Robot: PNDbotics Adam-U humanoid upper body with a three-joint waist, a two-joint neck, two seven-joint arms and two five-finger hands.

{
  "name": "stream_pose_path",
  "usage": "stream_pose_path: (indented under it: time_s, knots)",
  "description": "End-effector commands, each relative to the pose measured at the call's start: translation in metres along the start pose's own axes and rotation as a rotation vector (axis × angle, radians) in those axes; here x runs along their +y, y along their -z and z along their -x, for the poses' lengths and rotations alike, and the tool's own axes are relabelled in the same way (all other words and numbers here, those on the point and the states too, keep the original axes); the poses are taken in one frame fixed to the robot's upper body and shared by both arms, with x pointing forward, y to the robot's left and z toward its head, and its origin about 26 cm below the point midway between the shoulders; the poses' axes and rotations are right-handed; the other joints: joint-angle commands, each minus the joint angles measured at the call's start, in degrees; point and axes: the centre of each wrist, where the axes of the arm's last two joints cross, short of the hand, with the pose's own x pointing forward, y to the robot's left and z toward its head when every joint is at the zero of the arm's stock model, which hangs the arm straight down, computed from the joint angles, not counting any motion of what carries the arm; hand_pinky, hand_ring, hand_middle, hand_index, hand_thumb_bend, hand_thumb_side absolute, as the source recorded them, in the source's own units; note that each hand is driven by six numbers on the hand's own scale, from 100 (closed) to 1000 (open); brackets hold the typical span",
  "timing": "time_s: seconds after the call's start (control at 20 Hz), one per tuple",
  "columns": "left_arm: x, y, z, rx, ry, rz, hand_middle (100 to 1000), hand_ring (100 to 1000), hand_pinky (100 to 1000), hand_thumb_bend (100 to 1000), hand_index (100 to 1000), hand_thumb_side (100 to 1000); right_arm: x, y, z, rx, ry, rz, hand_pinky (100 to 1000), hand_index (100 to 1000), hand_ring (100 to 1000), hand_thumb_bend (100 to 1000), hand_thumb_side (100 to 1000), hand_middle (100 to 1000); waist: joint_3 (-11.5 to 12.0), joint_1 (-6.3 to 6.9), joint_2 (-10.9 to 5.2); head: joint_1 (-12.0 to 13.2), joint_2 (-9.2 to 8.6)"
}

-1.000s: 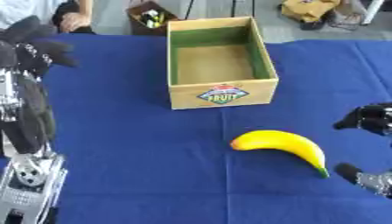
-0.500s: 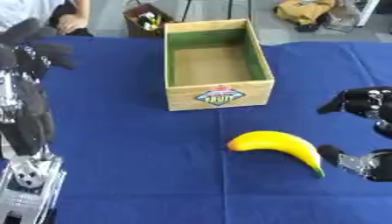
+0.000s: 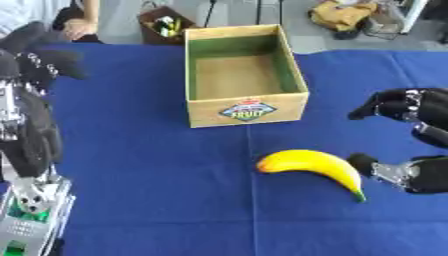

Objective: Pick up objects on the table and place them in the box.

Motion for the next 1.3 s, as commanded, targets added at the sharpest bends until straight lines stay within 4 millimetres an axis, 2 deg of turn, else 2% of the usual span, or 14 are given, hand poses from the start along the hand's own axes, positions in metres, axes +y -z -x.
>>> stream_pose_path:
  time_s: [0.05, 0.25, 0.35, 0.7, 1.3]
  knots:
    - [0.002, 0.005, -0.005, -0.026, 0.002, 0.011, 642, 584, 492, 100, 789, 1000, -0.007, 0.002, -0.004, -0.010, -0.054, -0.018, 716, 842, 748, 341, 1000, 702, -0.1, -0.08, -1.29, -0.2, 0.24]
    - [0.002, 0.005, -0.005, -0.026, 0.002, 0.012, 643, 584, 492, 100, 789, 1000, -0.005, 0.005, -0.008, -0.013, -0.055, -0.050, 712, 842, 747, 352, 1000, 699, -0.1, -0.03, -1.37, -0.4, 0.37]
    - [0.002, 0.004, -0.005, -0.025, 0.001, 0.013, 643, 584, 492, 100, 789, 1000, -0.004, 0.007, -0.010, -0.012, -0.048, -0.071, 701, 849, 742, 410, 1000, 668, -0.1, -0.03, -1.37, -0.4, 0.44]
    - [0.001, 0.004, -0.005, -0.023, -0.002, 0.018, 643, 584, 492, 100, 789, 1000, -0.007, 0.011, -0.013, 0.019, -0.049, -0.118, 698, 851, 751, 471, 1000, 660, 0.0, -0.03, -1.35, -0.7, 0.63]
    - [-0.001, 0.003, -0.005, -0.017, -0.012, 0.023, 643, 584, 491, 100, 787, 1000, -0.008, 0.017, -0.009, 0.105, -0.053, -0.151, 692, 846, 758, 435, 1000, 663, 1.1, 0.07, -1.05, -1.9, 0.01]
